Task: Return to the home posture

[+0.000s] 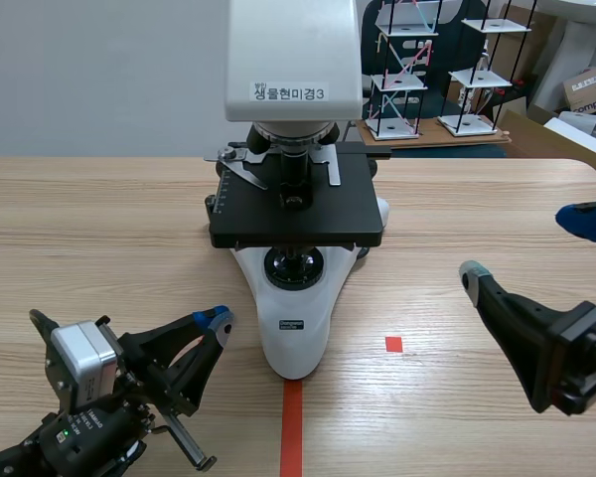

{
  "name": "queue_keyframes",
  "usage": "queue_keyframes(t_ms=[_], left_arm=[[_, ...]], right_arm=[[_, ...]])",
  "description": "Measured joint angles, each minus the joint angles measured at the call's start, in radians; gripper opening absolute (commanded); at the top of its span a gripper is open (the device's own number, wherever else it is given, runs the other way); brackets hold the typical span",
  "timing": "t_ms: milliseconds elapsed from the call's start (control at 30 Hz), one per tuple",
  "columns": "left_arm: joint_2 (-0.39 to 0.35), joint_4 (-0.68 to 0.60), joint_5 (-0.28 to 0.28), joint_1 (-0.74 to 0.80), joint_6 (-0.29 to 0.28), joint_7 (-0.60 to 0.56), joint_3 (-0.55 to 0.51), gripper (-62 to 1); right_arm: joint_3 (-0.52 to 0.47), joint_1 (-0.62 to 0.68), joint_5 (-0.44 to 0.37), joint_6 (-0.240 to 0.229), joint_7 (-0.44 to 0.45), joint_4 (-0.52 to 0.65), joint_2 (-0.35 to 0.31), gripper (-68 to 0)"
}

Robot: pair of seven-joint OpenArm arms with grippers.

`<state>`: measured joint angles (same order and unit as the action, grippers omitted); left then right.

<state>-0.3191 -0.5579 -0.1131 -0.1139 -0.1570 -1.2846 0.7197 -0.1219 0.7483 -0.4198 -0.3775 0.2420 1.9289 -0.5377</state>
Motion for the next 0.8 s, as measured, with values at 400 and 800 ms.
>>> queue_keyframes(t_ms=[400,800], left_arm=[[0.0,0.0,0.0,0.0,0.0,0.0,0.0,-59.1],[-0.108,-0.117,0.0,0.041,-0.038,0.048,-0.002,-59.2]], right_arm=[[0.0,0.0,0.0,0.0,0.0,0.0,0.0,-5.4],[0.0,0.0,0.0,0.0,0.0,0.0,0.0,-5.4]])
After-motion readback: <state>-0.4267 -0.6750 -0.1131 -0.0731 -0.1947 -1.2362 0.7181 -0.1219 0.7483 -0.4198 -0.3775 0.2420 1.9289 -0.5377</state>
